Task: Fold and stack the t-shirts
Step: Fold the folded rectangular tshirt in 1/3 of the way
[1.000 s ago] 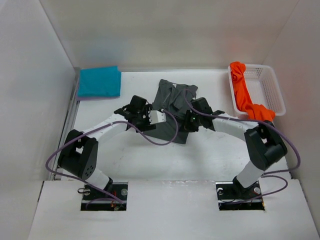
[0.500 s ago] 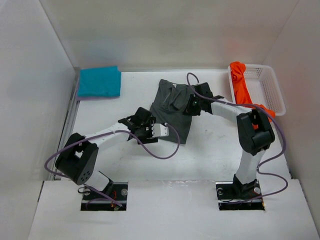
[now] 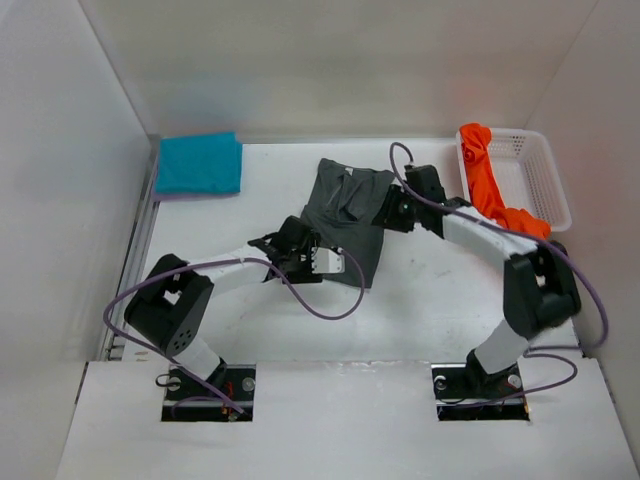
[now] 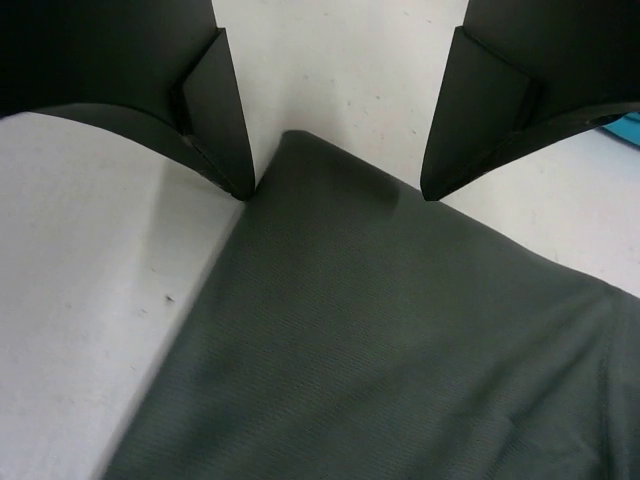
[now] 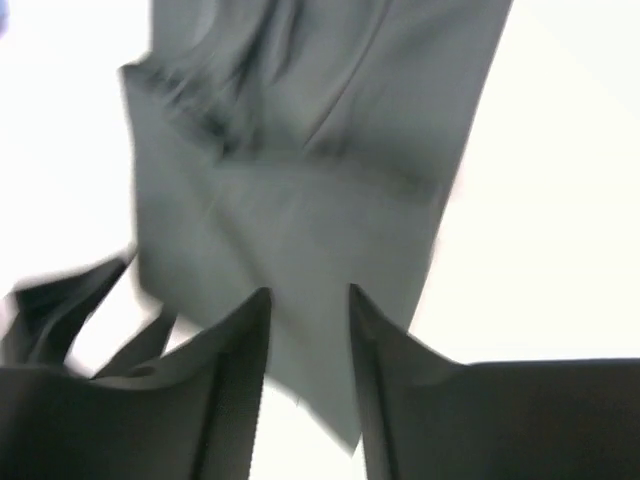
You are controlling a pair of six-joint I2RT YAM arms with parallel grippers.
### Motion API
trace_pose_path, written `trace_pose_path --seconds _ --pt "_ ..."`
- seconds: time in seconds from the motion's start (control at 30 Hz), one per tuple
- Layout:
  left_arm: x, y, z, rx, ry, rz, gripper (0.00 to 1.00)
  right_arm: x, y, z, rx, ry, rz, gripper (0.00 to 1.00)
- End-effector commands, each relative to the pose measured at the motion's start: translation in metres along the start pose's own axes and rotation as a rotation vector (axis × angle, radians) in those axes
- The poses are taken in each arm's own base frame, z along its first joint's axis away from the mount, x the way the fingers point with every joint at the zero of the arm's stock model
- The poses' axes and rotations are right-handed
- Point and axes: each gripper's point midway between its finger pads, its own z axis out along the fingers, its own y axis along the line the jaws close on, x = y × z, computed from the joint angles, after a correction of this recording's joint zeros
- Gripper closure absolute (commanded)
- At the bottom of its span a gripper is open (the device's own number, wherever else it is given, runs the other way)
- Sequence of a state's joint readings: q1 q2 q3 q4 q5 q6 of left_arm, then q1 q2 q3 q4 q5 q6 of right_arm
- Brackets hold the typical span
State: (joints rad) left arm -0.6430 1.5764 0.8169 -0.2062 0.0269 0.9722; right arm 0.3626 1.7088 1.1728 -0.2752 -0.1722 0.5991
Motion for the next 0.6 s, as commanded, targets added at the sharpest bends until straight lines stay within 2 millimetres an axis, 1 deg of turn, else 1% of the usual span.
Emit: trace_pose_path --seconds 0.0,0.03,0.07,0.13,0.17,0.23,0.3,0.37,0.43,0.57 --pt "0.004 -0.004 0.013 0.020 0.022 0.035 0.35 0.025 0.013 -0.037 -0.048 -0.022 0.016 0.57" --pt "0.004 -0.005 0.015 0.025 0.024 0.036 0.39 0.041 0.007 -0.042 -0.041 -0.009 0.054 0.52" --pt "0.005 -0.008 0.016 0.037 0.029 0.037 0.44 0.057 0.003 -0.046 -0.035 0.000 0.088 0.50" --pt "0.005 -0.012 0.017 0.050 0.032 0.037 0.58 0.088 -0.004 -0.050 -0.037 0.025 0.148 0.47" --pt "0.005 -0.014 0.017 0.054 0.032 0.035 0.65 0.102 -0.005 -0.051 -0.041 0.040 0.176 0.46" --pt "0.005 -0.018 0.014 0.057 0.028 0.033 0.75 0.127 -0.004 -0.049 -0.057 0.067 0.221 0.45" --pt "0.003 -0.022 0.011 0.063 0.021 0.027 0.80 0.147 0.000 -0.043 -0.076 0.097 0.253 0.44" --pt "0.001 -0.027 0.007 0.071 0.014 0.022 0.82 0.156 0.004 -0.037 -0.092 0.105 0.280 0.44" --pt "-0.002 -0.032 0.004 0.079 0.005 0.015 0.83 0.158 0.009 -0.032 -0.109 0.102 0.301 0.44" --pt "-0.009 -0.042 -0.003 0.094 -0.012 0.008 0.83 0.164 0.011 -0.022 -0.103 0.112 0.317 0.44"
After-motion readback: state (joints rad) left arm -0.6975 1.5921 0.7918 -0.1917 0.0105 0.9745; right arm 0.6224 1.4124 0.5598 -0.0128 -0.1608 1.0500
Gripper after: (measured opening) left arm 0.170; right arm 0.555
